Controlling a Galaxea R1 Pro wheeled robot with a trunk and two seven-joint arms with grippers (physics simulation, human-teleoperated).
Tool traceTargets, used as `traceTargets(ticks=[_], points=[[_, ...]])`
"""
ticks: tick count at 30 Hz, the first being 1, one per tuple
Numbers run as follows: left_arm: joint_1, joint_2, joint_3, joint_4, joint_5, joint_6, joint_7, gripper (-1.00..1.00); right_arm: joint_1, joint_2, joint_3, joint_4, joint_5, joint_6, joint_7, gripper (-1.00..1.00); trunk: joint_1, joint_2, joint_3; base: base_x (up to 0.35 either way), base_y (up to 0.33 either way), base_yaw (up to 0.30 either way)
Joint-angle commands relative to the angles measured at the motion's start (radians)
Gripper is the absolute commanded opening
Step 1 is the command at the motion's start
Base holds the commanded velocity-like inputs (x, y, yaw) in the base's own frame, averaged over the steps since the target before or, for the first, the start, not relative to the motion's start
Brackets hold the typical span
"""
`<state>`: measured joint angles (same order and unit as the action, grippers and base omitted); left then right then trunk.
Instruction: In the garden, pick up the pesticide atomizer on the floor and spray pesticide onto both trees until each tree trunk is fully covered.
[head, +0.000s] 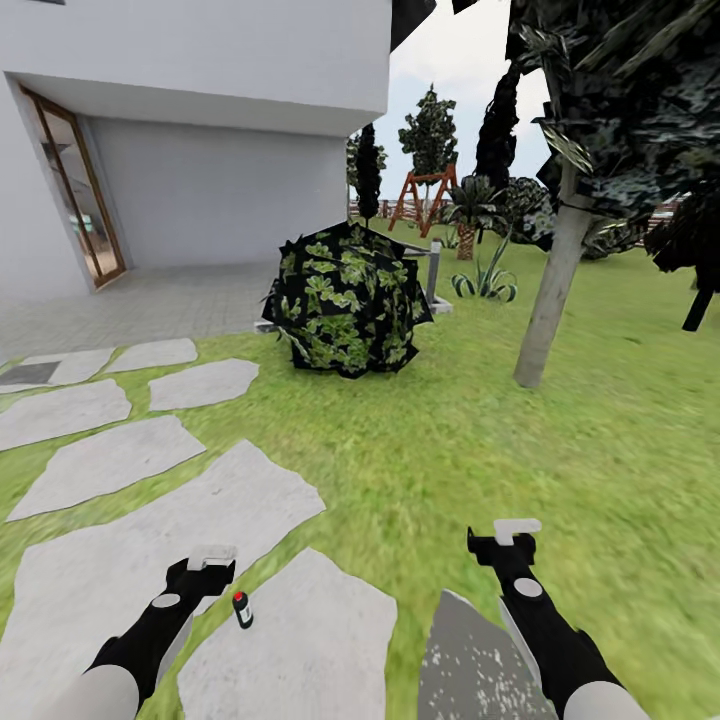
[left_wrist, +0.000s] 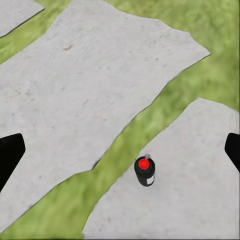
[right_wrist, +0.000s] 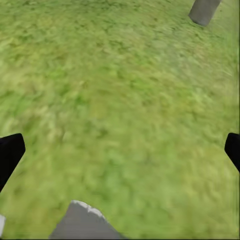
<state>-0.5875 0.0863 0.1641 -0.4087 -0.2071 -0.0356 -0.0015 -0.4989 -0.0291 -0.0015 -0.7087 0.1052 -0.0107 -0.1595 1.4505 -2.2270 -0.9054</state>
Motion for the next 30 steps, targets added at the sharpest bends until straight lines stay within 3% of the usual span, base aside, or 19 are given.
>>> traceTargets(ticks=[1, 14, 22, 30], points=[[0.000, 0.000, 0.000, 0.000, 0.000, 0.000, 0.000, 1.00, 0.000, 0.000, 0.000, 0.000, 0.000, 0.000, 0.000, 1.00, 0.000, 0.000, 0.001, -0.314, 0.124, -0.275], [0.000, 0.001, 0.004, -0.002, 0.001, 0.001, 0.000, 1.00, 0.000, 0.001, 0.002, 0.000, 0.000, 0.001, 0.000, 1.00, 0.000, 0.000, 0.005, -0.258, 0.213, -0.214], [0.000, 0.001, 0.005, -0.003, 0.001, 0.000, 0.000, 1.00, 0.000, 0.000, 0.003, 0.000, -0.001, 0.000, 0.000, 1.00, 0.000, 0.000, 0.005, -0.034, 0.280, -0.087], [0.000, 0.001, 0.000, -0.005, -0.001, 0.000, 0.003, 1.00, 0.000, 0.001, 0.003, 0.000, -0.001, 0.001, 0.000, 1.00, 0.000, 0.000, 0.005, -0.001, 0.041, -0.172]])
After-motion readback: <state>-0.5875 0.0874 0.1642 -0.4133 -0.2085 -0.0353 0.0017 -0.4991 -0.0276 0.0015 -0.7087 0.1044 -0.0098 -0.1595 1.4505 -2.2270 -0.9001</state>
